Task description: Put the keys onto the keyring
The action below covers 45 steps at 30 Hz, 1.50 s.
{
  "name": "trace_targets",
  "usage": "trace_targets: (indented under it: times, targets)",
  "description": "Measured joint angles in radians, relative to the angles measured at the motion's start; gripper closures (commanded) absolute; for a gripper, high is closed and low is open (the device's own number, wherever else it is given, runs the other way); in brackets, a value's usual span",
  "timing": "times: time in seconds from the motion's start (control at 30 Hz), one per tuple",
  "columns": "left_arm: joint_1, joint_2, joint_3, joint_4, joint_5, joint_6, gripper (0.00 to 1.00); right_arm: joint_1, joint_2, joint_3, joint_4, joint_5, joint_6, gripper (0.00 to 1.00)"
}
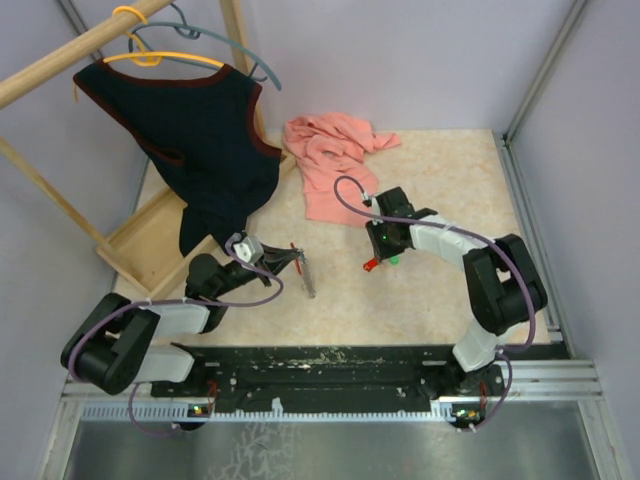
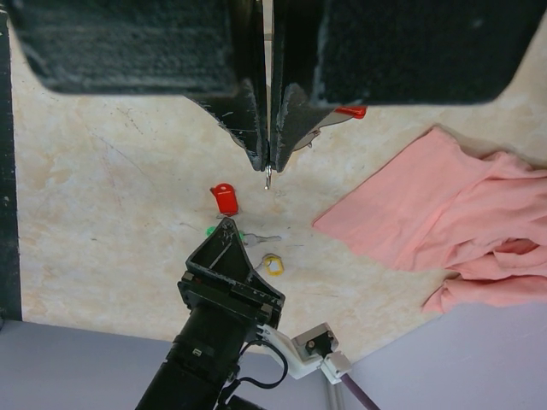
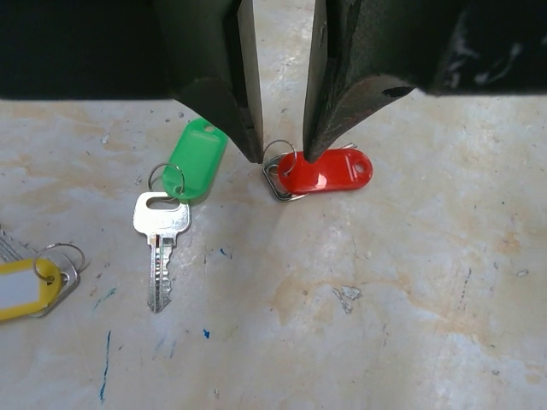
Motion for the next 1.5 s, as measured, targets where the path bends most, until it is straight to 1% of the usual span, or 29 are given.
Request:
trace_targets:
  times: [0.33, 0.5, 0.77, 1.0, 1.07, 1.2, 1.5]
  targets:
    - [0.0, 0.0, 0.0, 0.0, 0.002, -0.001, 1.0, 0.013, -0.016, 0.0, -0.013, 0.012, -0.005, 0.7]
    - [0.0, 0.0, 0.0, 0.0, 0.006, -0.001, 1.0, 0.014, 0.013, 0.0, -0.024, 0.022, -0.023, 0.7]
    - [0.0, 0.0, 0.0, 0.0, 0.011, -0.001, 1.0, 0.014, 0.037, 0.002, -0.029, 0.018, -0.049, 0.74]
    - [0.0, 0.003, 0.0, 0.002, 0.015, -0.001, 1.0, 0.015, 0.038, 0.005, -0.032, 0.006, -0.081, 0.66]
    - [0.0, 0.005, 0.0, 0.003, 0.016, -0.001, 1.0, 0.016, 0.038, 0.008, -0.034, 0.004, -0.108, 0.64]
    - [0.0, 0.008, 0.0, 0.006, 0.016, -0.001, 1.0, 0.031, 0.037, 0.009, -0.035, 0.002, -0.209, 0.64]
    - [0.0, 0.008, 0.0, 0.006, 0.015, 0.0, 1.0, 0.06, -0.042, -0.005, -0.031, -0.019, -0.503, 0.67]
